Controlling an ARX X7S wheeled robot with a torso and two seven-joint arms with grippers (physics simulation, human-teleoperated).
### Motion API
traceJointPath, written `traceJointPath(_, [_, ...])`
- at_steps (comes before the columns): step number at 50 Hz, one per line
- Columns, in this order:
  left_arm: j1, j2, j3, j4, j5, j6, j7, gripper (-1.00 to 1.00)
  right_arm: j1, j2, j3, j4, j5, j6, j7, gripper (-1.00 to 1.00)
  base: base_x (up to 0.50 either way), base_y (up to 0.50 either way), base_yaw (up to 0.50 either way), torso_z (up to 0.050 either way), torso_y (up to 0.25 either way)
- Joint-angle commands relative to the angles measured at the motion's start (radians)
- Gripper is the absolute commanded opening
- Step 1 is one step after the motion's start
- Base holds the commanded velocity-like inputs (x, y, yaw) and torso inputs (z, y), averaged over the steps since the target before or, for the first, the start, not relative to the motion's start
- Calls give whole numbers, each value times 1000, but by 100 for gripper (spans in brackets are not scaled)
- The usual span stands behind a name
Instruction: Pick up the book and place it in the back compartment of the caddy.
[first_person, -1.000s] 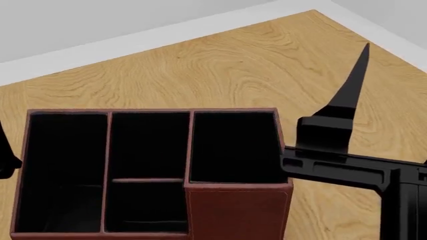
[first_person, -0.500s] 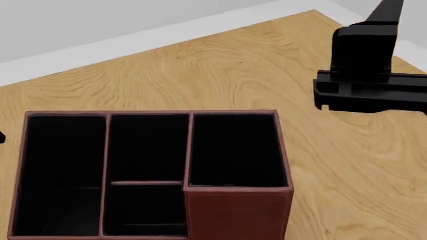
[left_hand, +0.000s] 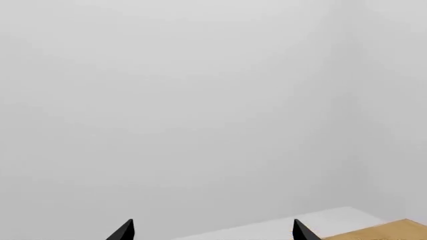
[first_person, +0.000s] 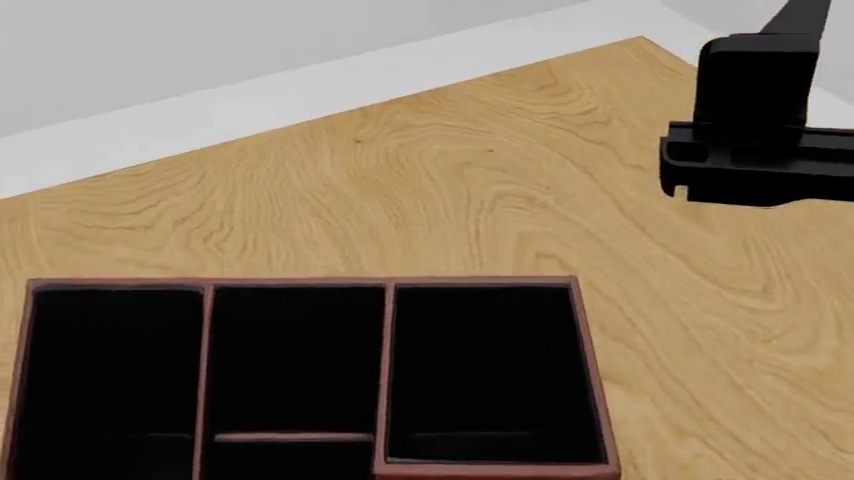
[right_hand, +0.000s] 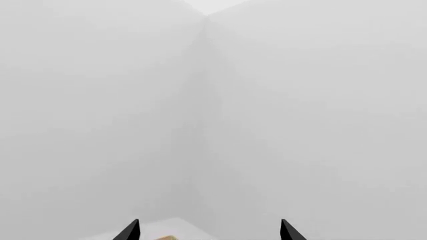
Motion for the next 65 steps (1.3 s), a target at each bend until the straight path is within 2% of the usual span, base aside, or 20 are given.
traceJointPath(1, [18,-8,-20,7,1,4,-4,100,34,4,-52,18,9,13,27,100,243,437,0,0,0])
traceJointPath(10, [29,-6,-20,5,0,17,-2,100,34,-11,-47,8,-13,0,-13,100,242,437,0,0,0])
traceJointPath(36, [-5,-31,-1,6,-4,-15,-9,100,47,-5,-63,11,-8,-20,-23,100,-1,-2,0,0,0])
traceJointPath(46, [-95,-113,-42,18,-41,-131,-5,100,39,-11,-65,11,-26,-29,-37,100,0,0,0,0,0])
traceJointPath(50, [-165,-140,-87,12,-98,-243,-12,100,38,-11,-66,10,-29,-32,-39,100,0,0,0,0,0])
traceJointPath(58, [-261,-308,-52,-2,-103,-318,51,100,40,-13,-73,14,-36,-36,-44,100,0,0,0,0,0])
traceJointPath(61, [-309,-387,-40,-13,-120,-395,73,100,51,-17,-79,19,-33,-36,-45,100,0,0,0,0,0])
traceJointPath(65, [-301,-476,-29,-3,-133,-424,125,100,56,-18,-84,19,-34,-35,-49,100,0,0,0,0,0])
